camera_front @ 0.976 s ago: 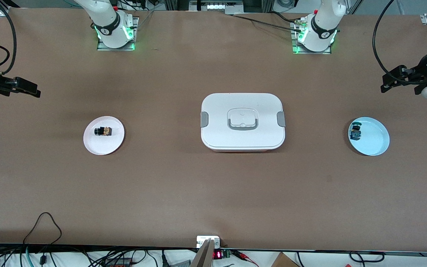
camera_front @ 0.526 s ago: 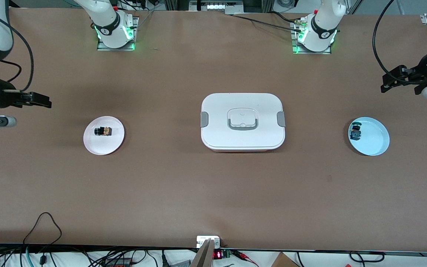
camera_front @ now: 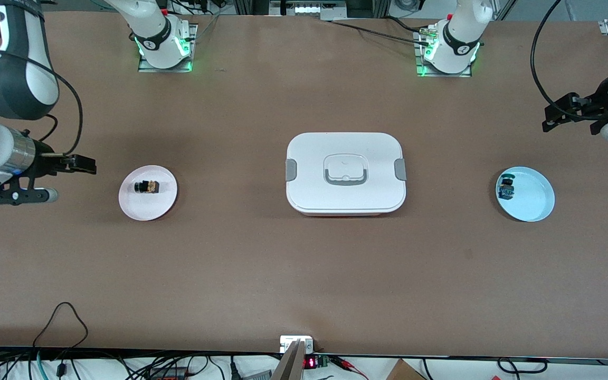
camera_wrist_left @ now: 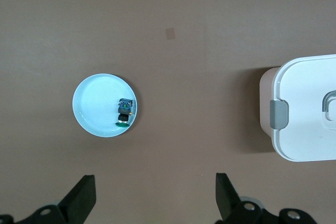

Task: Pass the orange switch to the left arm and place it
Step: 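Move the right gripper over the orange switch on the white plate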

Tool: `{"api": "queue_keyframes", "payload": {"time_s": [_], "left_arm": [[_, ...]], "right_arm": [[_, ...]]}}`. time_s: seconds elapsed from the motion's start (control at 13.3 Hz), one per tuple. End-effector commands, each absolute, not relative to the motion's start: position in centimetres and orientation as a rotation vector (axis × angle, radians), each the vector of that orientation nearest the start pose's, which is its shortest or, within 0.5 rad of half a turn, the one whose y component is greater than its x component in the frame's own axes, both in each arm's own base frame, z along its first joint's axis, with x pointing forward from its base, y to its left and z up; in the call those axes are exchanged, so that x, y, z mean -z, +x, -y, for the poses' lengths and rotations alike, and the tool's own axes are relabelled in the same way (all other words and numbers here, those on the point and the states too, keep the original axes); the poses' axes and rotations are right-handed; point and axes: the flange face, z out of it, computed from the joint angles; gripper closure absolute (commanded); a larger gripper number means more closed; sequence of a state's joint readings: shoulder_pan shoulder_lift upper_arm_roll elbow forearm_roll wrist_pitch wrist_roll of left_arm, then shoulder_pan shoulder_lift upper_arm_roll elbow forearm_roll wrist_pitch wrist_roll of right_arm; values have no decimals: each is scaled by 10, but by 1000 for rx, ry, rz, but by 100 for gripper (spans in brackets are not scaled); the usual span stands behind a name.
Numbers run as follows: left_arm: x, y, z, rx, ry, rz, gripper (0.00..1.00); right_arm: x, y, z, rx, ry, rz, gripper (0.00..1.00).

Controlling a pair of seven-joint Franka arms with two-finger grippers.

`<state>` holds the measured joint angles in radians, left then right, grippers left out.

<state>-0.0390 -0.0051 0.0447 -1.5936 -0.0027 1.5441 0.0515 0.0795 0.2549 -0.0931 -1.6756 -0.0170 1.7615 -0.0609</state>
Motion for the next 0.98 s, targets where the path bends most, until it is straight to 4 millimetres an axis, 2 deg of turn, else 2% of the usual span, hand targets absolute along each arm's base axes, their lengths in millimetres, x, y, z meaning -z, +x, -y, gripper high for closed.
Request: {"api": "queue_keyframes", "payload": {"time_s": [0.0, 0.3, 0.53, 0.9], "left_arm": [[-620, 553, -1, -72, -3138, -62, 0], [-620, 553, -1, -70, -3139, -63, 0], [-620, 553, -1, -70, -3139, -63, 0], [-620, 553, -1, -70, -3139, -63, 0]], "right_arm": [[-403, 604, 5, -237, -3165, 117, 0], [-355, 585, 3, -181, -3167, 134, 0], [-315, 571, -11, -156, -3166, 174, 0], [-273, 570, -23, -200, -3162, 210, 0]]}}
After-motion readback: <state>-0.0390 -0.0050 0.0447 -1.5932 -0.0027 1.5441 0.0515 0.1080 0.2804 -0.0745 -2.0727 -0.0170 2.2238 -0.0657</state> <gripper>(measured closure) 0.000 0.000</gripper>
